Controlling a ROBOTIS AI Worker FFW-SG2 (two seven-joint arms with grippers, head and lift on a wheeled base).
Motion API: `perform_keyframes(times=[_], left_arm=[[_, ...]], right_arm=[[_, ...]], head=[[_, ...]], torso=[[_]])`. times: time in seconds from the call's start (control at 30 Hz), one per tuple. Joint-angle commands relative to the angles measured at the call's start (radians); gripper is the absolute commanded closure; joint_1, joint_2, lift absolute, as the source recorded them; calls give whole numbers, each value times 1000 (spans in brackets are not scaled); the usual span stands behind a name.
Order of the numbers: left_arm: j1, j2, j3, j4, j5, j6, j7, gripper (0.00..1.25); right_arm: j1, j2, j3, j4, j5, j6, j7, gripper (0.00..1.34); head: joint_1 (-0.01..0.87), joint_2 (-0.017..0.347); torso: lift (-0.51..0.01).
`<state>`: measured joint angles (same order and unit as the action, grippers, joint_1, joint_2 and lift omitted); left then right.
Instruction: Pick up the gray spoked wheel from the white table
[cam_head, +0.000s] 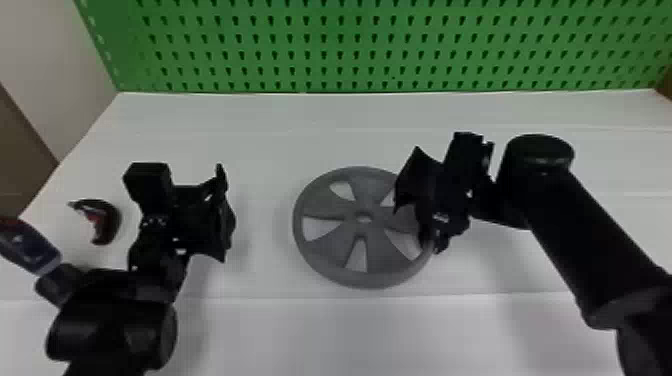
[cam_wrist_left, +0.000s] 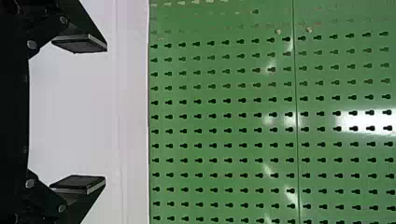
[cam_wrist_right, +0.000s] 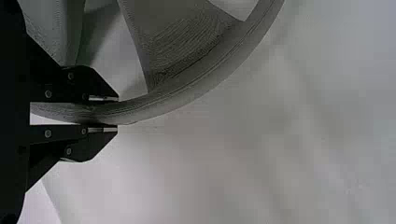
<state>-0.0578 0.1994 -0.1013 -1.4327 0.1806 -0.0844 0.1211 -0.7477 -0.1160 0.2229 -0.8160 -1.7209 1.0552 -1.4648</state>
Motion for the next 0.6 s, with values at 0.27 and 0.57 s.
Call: perform_keyframes(times=[0.27,0.57], left_arm=[[3,0,5,0,0,0,0,265],[0,0,2,0,-1,2,0,265]], right_arm=[[-12,-19,-56,-46,-49,72,0,1070],[-68,-73,-5,-35,-89,92,0,1070]], head=[[806,44],[806,44]], torso=[[-98],[-98]])
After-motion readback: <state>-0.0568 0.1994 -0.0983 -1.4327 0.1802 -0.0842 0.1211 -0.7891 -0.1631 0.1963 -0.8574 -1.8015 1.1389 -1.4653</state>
